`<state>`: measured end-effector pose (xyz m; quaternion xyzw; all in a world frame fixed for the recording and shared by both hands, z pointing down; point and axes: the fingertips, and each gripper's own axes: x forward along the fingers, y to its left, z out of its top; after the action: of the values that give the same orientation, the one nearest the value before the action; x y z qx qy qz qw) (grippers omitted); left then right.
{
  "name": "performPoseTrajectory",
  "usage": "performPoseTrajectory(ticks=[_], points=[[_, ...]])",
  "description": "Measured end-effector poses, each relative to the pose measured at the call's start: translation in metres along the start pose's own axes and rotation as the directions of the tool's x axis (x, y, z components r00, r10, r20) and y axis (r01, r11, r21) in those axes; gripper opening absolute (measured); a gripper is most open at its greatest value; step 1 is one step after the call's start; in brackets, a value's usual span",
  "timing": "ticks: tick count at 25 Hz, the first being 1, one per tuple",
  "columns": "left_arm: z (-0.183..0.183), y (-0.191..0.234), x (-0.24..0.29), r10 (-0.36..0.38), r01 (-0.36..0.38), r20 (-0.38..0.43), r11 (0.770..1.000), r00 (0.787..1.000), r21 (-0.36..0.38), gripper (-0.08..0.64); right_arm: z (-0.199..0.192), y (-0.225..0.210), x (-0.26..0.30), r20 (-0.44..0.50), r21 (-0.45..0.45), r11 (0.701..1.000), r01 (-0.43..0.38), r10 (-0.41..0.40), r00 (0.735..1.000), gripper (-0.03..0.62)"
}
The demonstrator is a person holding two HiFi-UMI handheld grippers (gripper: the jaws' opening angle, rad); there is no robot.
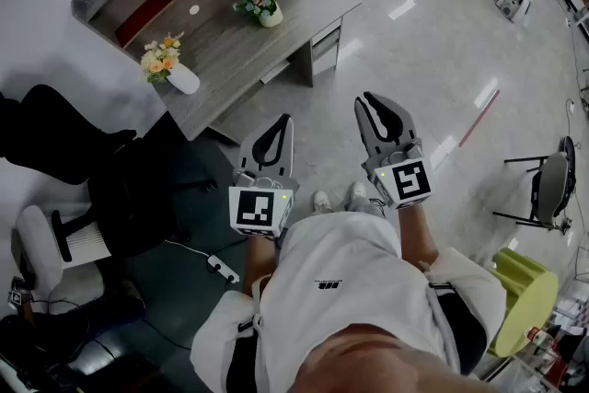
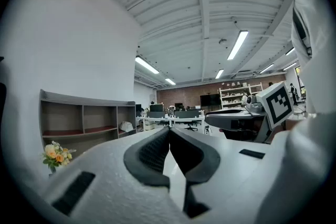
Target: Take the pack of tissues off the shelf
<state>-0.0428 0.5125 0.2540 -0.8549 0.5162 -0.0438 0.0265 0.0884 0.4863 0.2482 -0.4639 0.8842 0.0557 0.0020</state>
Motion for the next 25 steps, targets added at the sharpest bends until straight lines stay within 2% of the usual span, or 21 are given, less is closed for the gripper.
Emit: performPoseTrajectory(ticks=[3, 8, 18, 25], points=[[-0.002, 0.004, -0.001, -0.009, 0.009, 0.003, 1.000, 1.000, 0.009, 0.029, -0.003, 0.006, 0.005, -0.002, 0.003, 1.000, -0.002, 0.002, 1.000, 0.057], [-0.006, 0.009, 0.000, -0.018, 0.018, -0.002, 1.000, 1.000, 0.014, 0.029, -0.011, 0.008, 0.010, -0.006, 0.057, 0.998, 0.020, -0.020, 1.000, 0.060], [-0.011, 0.016, 0.026, -0.042, 0.042, -0.018, 0.999, 0.999, 0.008, 0.029, -0.016, -0.008, 0.028, -0.020, 0.034, 0.998, 0.051, -0.050, 0.999, 0.060], [-0.016, 0.031, 0.051, -0.028, 0.028, -0.030, 1.000, 0.999, 0.012, 0.029, -0.022, -0.025, 0.053, -0.029, 0.029, 0.999, 0.044, -0.043, 0.999, 0.060]])
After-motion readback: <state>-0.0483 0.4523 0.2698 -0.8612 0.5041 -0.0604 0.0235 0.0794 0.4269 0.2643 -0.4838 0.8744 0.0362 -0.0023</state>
